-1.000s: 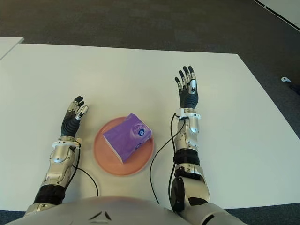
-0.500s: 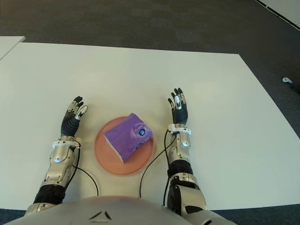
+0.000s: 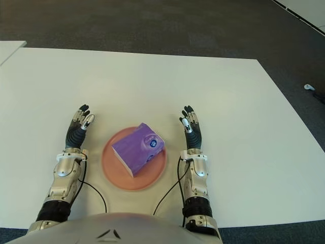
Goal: Put the tissue paper into the plate.
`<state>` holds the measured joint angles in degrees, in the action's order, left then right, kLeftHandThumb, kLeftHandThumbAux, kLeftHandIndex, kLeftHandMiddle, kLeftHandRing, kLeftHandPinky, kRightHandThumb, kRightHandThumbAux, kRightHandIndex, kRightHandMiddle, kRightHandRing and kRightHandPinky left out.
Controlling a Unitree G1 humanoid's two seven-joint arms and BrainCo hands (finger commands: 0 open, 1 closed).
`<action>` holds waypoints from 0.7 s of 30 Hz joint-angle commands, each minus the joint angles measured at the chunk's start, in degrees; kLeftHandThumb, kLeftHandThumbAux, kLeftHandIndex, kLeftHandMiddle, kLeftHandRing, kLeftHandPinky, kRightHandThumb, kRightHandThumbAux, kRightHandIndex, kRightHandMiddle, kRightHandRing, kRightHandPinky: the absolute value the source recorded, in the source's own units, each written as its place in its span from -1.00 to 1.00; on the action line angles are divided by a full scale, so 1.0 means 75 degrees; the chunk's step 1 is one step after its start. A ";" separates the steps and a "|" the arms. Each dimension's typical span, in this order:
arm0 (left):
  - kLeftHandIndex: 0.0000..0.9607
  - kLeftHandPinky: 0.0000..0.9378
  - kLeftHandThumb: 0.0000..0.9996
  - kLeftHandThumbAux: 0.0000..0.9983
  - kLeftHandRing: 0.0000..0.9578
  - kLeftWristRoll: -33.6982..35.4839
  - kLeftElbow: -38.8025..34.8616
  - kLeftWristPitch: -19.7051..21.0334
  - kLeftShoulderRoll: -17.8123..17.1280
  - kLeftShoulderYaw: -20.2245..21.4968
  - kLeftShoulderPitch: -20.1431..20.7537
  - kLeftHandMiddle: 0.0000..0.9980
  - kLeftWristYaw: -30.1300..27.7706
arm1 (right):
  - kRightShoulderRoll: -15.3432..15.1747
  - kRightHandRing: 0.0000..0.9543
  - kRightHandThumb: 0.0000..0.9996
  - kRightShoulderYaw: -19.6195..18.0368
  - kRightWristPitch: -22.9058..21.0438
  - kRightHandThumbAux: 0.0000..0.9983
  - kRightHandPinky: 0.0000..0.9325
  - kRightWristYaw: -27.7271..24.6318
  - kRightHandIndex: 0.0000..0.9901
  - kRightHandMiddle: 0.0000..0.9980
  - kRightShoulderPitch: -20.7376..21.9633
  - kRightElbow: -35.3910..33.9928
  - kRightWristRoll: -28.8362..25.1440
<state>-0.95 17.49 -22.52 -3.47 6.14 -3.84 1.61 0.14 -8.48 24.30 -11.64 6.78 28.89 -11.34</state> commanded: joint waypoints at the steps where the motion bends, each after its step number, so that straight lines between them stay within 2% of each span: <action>1: -1.00 -1.00 -0.24 -0.18 -1.00 0.0012 0.0004 0.0100 -0.0006 0.0023 -0.0116 -1.00 0.0032 | -0.0300 -1.00 -0.97 -0.0019 -0.0597 -0.07 -1.00 0.0073 -1.00 -1.00 0.0743 0.1829 0.0257; 14: -1.00 -1.00 -0.27 -0.18 -1.00 -0.0060 -0.0011 0.0066 -0.0019 0.0020 -0.0140 -1.00 0.0060 | -0.0508 -1.00 -1.00 0.0040 -0.0122 -0.04 -1.00 -0.0074 -1.00 -1.00 0.0775 0.2261 0.0385; 18: -1.00 -1.00 -0.27 -0.18 -1.00 -0.0047 -0.0015 0.0067 -0.0023 0.0024 -0.0144 -1.00 0.0051 | -0.0520 -1.00 -1.00 0.0108 -0.0080 -0.04 -1.00 -0.0026 -1.00 -1.00 0.0687 0.2183 0.0467; 21: -1.00 -1.00 -0.26 -0.18 -1.00 -0.0003 -0.0041 0.0090 -0.0022 0.0036 -0.0152 -1.00 0.0021 | -0.0589 -1.00 -1.00 0.0282 -0.0008 -0.04 -1.00 0.0141 -1.00 -1.00 0.0386 0.1906 0.0775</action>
<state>-1.13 17.38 -22.55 -3.62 6.34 -4.14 1.63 -4.24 -7.42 26.02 -11.78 15.22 41.94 -7.64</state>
